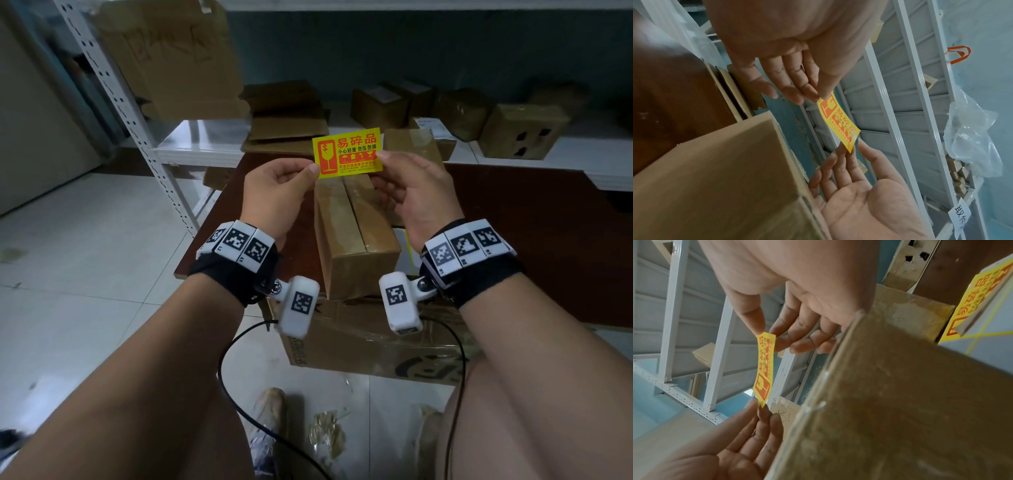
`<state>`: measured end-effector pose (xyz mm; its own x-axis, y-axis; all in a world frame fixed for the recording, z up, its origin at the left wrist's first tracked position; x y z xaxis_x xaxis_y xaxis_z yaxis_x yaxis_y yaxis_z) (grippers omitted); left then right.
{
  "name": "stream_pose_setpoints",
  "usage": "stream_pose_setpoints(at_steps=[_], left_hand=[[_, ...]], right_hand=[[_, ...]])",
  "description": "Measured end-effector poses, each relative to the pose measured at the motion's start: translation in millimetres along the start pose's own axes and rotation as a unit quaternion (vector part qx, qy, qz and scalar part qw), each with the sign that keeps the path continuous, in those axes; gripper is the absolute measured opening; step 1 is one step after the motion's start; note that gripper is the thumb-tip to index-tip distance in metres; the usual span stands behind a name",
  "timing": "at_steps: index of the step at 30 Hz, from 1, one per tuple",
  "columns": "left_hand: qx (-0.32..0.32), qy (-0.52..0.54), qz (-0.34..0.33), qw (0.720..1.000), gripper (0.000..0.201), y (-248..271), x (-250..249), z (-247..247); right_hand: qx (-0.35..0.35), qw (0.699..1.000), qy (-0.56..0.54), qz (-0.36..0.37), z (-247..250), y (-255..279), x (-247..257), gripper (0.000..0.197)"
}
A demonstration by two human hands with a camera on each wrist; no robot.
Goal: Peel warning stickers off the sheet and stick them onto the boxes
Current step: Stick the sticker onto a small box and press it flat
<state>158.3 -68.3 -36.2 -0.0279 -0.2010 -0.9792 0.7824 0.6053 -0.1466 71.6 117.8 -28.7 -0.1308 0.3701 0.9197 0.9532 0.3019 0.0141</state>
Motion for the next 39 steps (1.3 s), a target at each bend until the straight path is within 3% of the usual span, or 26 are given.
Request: stream_pose_setpoints(at_steps=[11, 20, 39], left_hand=[[0.025, -0.004, -0.031, 0.999, 0.005, 16, -11, 1], [0.005, -0.008, -0.031, 0.999, 0.005, 16, -10, 0], [0.030, -0.039, -0.033, 0.998, 0.008, 11, -7, -7]], right_hand=[[0.004, 1.000, -0.014, 0.001, 2, 9, 5, 0.004], [0.007, 1.000, -0.011, -0.004, 1, 13, 7, 0.004], [-0.036, 0.994, 0.091, 0.054, 9, 0, -3, 0.006]])
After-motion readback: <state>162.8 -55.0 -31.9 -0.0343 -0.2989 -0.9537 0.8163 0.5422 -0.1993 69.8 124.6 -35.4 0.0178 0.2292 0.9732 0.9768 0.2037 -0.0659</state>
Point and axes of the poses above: each hand's wrist, its own y-axis away from the middle knuckle, its own z-axis out of the back of the hand, x = y × z, the point moved 2 cm from there along -y, towards the middle knuckle, and after that the axes turned 6 degrees about -y, right-handed, at the moved point
